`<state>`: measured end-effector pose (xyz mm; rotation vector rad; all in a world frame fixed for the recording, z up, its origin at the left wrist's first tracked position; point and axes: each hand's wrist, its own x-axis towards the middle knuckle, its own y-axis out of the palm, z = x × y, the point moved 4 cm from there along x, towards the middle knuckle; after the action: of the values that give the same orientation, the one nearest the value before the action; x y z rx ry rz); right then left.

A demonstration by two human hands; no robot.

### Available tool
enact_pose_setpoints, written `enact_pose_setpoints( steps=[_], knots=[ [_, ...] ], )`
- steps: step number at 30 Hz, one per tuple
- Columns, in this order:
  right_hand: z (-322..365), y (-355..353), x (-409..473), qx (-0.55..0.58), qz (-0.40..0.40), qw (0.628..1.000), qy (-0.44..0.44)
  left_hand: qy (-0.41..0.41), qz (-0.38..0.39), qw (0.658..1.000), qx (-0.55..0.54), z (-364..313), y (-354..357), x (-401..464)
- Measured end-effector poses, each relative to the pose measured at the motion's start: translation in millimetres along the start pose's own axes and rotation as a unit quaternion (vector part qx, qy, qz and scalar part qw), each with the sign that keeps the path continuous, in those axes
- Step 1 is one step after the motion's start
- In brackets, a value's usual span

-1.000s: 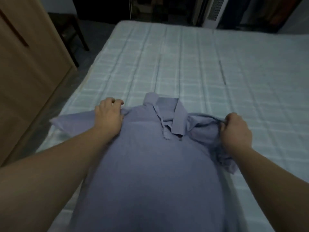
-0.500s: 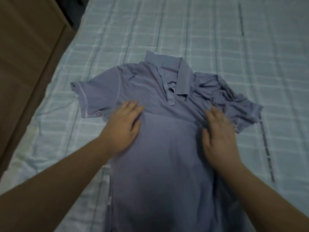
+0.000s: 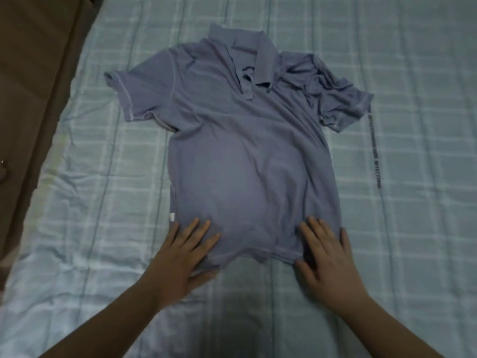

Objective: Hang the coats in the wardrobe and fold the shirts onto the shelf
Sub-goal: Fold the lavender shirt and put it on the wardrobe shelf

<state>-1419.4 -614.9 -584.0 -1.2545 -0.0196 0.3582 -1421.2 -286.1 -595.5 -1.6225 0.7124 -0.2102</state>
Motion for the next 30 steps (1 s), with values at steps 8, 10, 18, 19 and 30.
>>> enact_pose_setpoints(
  steps=[8,10,18,19,30],
  knots=[
    [-22.9,0.5,-25.6,0.037,-0.005,0.999,-0.013,0.001,-0.038,0.998,-0.049,17.6,-8.6,-8.8],
    [-23.2,-3.5,-30.1,0.043,-0.005,0.999,0.023,-0.003,-0.048,0.994,-0.102,23.8,-20.6,-17.3],
    [13.9,-36.9,-87.4,-0.020,-0.012,1.000,0.016,-0.034,-0.043,0.997,-0.059,34.7,-52.5,-132.8],
    [18.3,-38.1,-98.7,-0.024,-0.007,0.999,0.020,-0.039,-0.025,0.997,-0.060,39.4,-52.5,-146.8],
    [41.0,21.4,-181.7,-0.093,0.123,0.988,-0.003,-0.060,0.148,0.987,0.036,24.3,24.3,-229.4]
  ],
)
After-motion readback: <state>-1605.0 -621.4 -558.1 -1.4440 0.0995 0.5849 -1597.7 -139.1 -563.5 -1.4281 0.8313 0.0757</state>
